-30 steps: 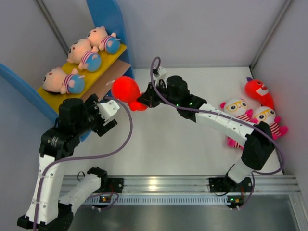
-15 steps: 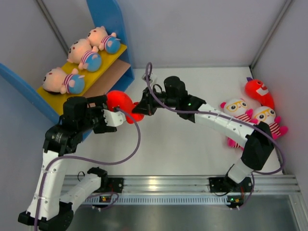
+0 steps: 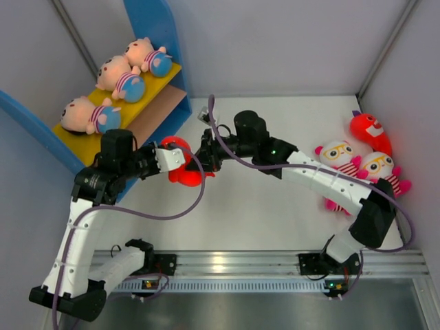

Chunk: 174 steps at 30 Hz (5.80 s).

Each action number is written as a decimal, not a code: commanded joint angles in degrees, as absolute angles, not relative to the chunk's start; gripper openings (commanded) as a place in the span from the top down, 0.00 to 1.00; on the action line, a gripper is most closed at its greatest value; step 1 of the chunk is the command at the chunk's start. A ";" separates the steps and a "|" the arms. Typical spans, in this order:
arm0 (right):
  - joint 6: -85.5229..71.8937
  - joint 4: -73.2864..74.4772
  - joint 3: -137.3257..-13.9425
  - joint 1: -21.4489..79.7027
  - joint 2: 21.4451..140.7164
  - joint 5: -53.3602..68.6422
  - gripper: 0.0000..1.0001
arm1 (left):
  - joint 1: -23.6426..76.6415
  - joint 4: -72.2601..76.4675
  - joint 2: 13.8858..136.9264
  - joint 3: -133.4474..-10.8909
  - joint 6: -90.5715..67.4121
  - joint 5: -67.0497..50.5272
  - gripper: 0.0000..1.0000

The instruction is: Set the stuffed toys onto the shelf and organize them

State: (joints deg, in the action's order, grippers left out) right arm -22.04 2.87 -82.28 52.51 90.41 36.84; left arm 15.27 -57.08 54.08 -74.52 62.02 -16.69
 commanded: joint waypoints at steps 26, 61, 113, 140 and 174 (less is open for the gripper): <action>3.26 4.58 -70.68 55.28 85.26 34.78 0.01 | 15.82 -60.03 53.61 -64.95 31.02 -23.48 1.00; -50.15 -21.18 -78.03 45.80 105.54 41.74 1.00 | 15.73 -60.20 53.88 -80.32 31.46 -3.09 0.02; -67.32 -41.40 -75.06 46.23 94.92 47.46 1.00 | 15.73 -48.34 62.50 -82.53 51.40 -28.92 0.02; -65.57 -38.50 -76.46 46.32 94.83 46.49 1.00 | 15.82 -43.51 61.08 -79.62 59.68 -28.82 0.02; -15.18 7.14 -73.21 36.04 83.48 30.22 0.35 | 18.19 -50.45 74.64 -74.11 89.09 4.63 1.00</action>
State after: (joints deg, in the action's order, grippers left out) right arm -18.72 7.57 -70.81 36.45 78.87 24.75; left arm 16.69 -48.29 77.78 -77.25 81.25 -1.72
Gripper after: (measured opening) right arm 0.671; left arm 0.101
